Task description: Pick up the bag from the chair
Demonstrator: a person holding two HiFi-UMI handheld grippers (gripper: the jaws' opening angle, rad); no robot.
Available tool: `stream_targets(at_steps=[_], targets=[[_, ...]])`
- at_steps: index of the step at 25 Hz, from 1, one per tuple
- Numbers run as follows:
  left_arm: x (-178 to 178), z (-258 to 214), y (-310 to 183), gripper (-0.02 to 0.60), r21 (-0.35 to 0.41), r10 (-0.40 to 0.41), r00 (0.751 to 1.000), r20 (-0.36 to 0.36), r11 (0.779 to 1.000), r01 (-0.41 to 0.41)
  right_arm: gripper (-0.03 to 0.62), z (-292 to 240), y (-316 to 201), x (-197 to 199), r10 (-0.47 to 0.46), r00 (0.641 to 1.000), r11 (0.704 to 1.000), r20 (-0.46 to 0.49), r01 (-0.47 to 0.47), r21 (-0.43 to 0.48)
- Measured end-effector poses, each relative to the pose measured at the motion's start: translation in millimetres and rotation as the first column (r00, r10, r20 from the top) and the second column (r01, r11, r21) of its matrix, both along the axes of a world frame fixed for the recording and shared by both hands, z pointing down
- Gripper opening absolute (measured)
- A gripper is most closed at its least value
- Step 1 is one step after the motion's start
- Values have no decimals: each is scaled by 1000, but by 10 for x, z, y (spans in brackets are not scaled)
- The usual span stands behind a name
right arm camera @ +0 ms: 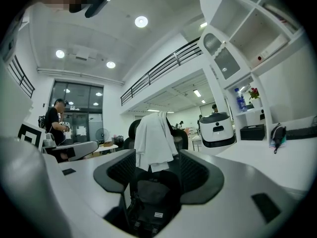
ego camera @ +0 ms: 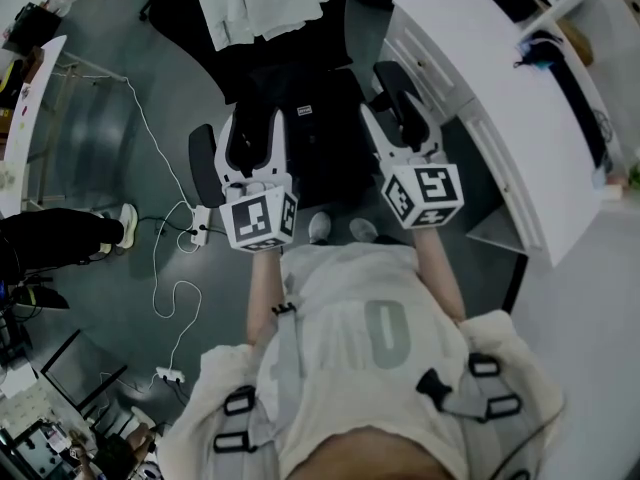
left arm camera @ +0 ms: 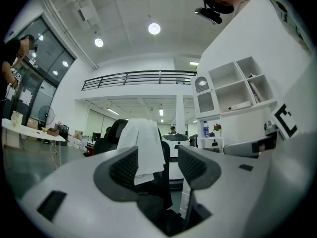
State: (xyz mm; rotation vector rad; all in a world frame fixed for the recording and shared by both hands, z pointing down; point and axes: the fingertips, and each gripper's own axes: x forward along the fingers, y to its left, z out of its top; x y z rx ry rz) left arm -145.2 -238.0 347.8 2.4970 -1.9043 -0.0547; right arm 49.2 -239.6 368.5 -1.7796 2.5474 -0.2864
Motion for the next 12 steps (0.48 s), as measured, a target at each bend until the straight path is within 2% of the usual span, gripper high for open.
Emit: stream_targets(at_steps=[4,12], targets=[[-64,22,14,233,-6,-19,1000,-1,1000,19,244,29,23,-52,-20,999,1000,-43,20,2],[-198,133,-7,233,-34,-44,999,8,998,44,244,132,-56,-218,-51,997,999,-54,50,-17]])
